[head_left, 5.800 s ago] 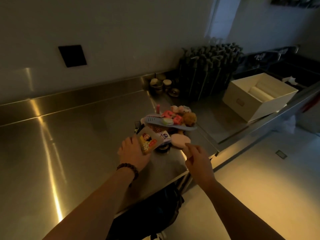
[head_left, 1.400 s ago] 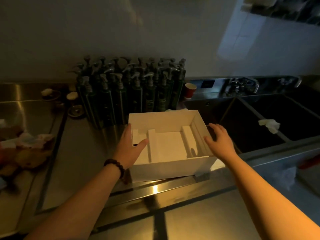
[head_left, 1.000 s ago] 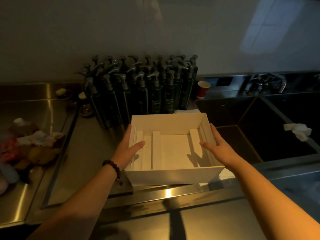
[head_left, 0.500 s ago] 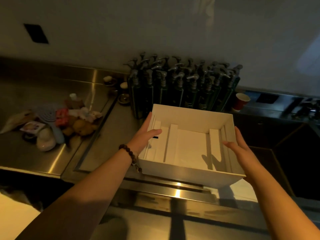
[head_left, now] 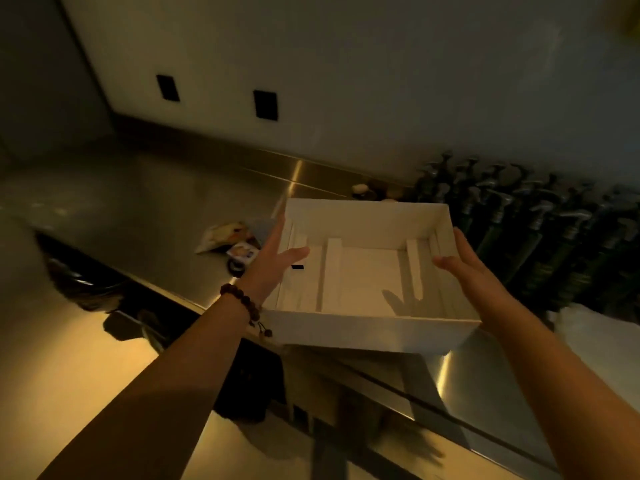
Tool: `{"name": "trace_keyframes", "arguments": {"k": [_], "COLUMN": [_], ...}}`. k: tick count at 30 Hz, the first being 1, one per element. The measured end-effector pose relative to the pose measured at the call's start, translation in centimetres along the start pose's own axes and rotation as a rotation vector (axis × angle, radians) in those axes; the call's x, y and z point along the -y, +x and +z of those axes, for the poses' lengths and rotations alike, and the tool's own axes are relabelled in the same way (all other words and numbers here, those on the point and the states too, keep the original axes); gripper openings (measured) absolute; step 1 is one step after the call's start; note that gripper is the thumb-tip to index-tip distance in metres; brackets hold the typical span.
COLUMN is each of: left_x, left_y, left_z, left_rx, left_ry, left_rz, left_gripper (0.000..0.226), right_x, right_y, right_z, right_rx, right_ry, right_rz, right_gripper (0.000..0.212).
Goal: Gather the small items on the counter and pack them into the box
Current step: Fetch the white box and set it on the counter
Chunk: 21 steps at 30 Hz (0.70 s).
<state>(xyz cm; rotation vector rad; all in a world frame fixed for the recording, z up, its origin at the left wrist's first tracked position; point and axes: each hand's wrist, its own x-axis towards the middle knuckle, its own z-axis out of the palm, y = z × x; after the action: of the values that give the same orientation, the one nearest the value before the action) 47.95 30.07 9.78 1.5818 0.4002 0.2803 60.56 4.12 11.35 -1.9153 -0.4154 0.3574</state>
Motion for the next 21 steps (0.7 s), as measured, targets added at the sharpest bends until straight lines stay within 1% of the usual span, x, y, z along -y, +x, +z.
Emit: {"name": "trace_keyframes", "arguments": {"k": [2, 3, 4, 9, 11, 16, 19, 21], "left_x": [-0.1, -0.1, -0.2, -0.5, -0.9, -1.2, -0.8, -0.7], "left_y": [-0.2, -0.2, -0.2, 0.1, 0.5, 3.7, 7.0, 9.7], "left_z": [-6.1, -9.1, -12.2, -26.0, -29.9, -37.4, -40.6, -42.4], "left_rx": [-0.04, -0.054, -0.067, -0.155, -0.18, -0.207, -0.237, -0.226], "left_ry": [0.01, 0.034, 0.06, 0.136, 0.13, 0.102, 0.092, 0.094], "left_rz": [0.02, 0.03, 0.024, -0.02, -0.021, -0.02, -0.001, 0.018], "left_gripper": [0.059, 0.06, 0.065, 0.094, 0.099, 0.09, 0.08, 0.076], "right_x": [2.0, 2.8, 4.0, 9.3, 11.1, 14.8, 16.1, 16.8], "right_y": [1.8, 2.7, 3.4, 6.6, 7.8, 12.0, 15.5, 18.3], "right_z": [5.1, 7.7, 10.4, 22.5, 26.3, 33.2, 36.1, 37.6], "right_rx": [0.056, 0.075, 0.09, 0.208, 0.227, 0.251, 0.269, 0.275], "right_ry": [-0.02, -0.022, -0.013, 0.101, 0.109, 0.1, 0.099, 0.124], "right_rz": [-0.019, -0.012, -0.007, -0.047, -0.049, -0.085, -0.122, -0.113], "right_gripper": [0.077, 0.08, 0.08, 0.062, 0.06, 0.064, 0.061, 0.06]}}
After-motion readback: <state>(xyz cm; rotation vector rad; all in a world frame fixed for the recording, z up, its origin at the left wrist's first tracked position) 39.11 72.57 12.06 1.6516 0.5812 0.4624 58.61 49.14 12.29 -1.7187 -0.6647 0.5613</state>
